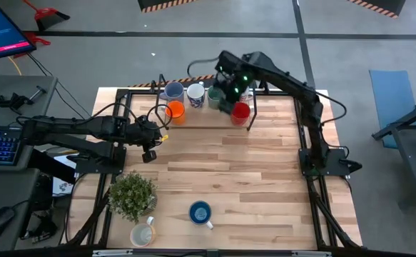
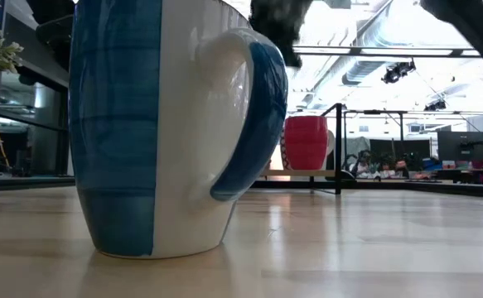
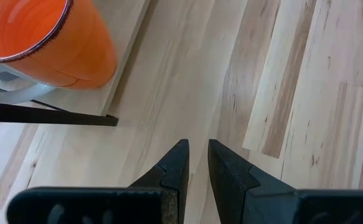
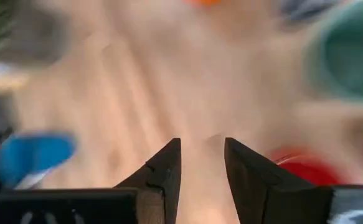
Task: Place coffee mugs
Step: Put the dark blue mug on the shelf
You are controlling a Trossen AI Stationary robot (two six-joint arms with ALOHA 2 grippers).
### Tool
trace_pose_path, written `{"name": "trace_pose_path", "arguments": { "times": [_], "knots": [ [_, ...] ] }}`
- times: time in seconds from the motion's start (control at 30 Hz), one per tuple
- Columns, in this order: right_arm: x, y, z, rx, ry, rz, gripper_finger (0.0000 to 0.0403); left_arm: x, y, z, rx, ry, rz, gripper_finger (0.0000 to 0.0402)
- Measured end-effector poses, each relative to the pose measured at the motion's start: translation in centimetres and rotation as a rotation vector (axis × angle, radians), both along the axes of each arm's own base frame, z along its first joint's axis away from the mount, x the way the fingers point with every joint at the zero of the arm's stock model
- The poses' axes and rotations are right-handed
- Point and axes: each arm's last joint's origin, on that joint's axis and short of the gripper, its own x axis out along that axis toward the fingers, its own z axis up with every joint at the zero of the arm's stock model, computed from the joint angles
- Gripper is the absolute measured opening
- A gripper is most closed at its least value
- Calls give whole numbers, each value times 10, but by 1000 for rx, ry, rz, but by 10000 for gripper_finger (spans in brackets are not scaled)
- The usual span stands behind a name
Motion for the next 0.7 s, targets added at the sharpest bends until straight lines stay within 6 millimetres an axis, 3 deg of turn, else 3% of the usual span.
{"name": "trace_pose_path", "arguments": {
  "times": [0.27, 0.37, 0.47, 0.7],
  "knots": [
    [-13, 121, 26, -70, -7, 391, 103, 2, -1, 1, -22, -31, -6, 51],
    [-23, 159, 15, -166, 78, 443, 103, 8, -2, 5, -74, -102, -15, 51],
    [-36, 184, 0, -225, 107, 395, 103, 15, -4, 11, -131, -206, -43, 51],
    [-66, 237, -36, -141, -70, 298, 103, 43, -22, 35, -329, -565, -159, 51]
  ]
}}
